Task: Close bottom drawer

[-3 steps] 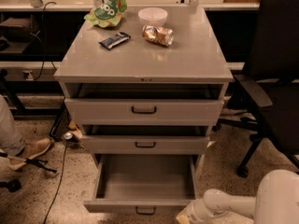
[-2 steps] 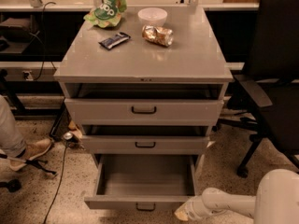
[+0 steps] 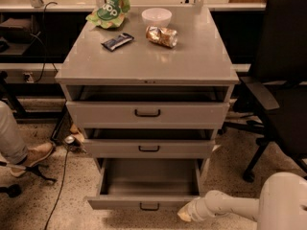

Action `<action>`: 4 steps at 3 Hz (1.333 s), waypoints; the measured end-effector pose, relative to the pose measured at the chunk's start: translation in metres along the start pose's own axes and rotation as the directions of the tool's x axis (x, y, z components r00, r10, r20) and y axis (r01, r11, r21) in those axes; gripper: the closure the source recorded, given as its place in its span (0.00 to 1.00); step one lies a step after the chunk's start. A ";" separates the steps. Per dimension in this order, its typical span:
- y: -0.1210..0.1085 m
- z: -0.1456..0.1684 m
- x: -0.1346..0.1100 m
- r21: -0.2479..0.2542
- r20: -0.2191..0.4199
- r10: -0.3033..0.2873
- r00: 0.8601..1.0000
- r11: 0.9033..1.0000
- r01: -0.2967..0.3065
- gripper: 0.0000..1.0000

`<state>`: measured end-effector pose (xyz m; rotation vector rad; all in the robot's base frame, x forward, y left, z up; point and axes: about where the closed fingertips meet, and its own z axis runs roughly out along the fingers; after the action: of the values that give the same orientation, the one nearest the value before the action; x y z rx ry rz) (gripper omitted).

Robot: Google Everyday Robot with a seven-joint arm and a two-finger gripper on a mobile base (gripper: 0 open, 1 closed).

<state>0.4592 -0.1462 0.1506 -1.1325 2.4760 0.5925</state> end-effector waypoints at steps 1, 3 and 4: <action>-0.019 0.012 -0.019 0.018 0.038 -0.035 0.999 0.999 0.035 1.00; -0.024 0.010 -0.025 0.067 0.068 -0.047 0.997 0.997 0.042 1.00; -0.037 0.016 -0.045 0.115 0.121 -0.103 0.987 0.989 0.089 1.00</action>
Offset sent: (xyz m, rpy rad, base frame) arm 0.1714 0.0359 -0.0187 0.1009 -0.2994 0.0777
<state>0.5178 -0.1314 0.1500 -1.1283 2.3024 0.4798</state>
